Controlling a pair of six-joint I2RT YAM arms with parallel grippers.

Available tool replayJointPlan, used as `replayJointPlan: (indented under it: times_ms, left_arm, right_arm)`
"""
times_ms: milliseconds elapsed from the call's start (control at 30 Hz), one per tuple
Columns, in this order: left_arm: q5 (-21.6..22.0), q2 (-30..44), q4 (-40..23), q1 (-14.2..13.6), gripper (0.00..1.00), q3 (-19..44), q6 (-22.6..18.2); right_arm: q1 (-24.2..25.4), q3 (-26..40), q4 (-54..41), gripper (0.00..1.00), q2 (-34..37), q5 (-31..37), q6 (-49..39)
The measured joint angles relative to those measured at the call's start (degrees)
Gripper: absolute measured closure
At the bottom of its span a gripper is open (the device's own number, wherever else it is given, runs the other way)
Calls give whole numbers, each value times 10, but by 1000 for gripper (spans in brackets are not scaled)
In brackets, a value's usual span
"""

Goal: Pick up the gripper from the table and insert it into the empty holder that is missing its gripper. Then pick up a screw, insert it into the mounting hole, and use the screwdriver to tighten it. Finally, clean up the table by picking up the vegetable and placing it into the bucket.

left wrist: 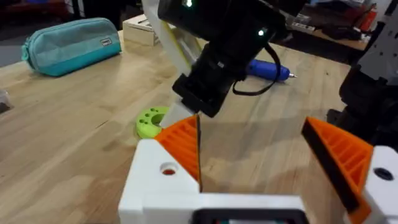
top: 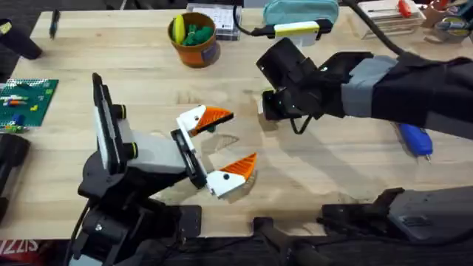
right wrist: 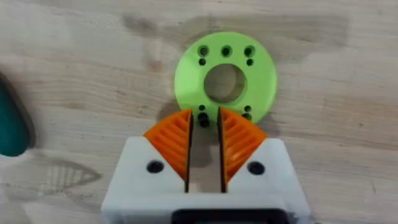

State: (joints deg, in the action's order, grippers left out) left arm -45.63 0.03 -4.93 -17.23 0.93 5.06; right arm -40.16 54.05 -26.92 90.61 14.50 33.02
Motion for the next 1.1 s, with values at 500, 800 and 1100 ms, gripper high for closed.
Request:
replayJointPlan:
  times_ms: [500,800,1100]
  left_arm:
    - [0,0,0,0,15,0,0]
    - [0,0,0,0,15,0,0]
    - [0,0,0,0,15,0,0]
  right_arm:
    - [2,1,4,990,0,7,1]
    - [2,1,4,993,0,7,0]
    - [2,1,-3,993,-43,4,-18]
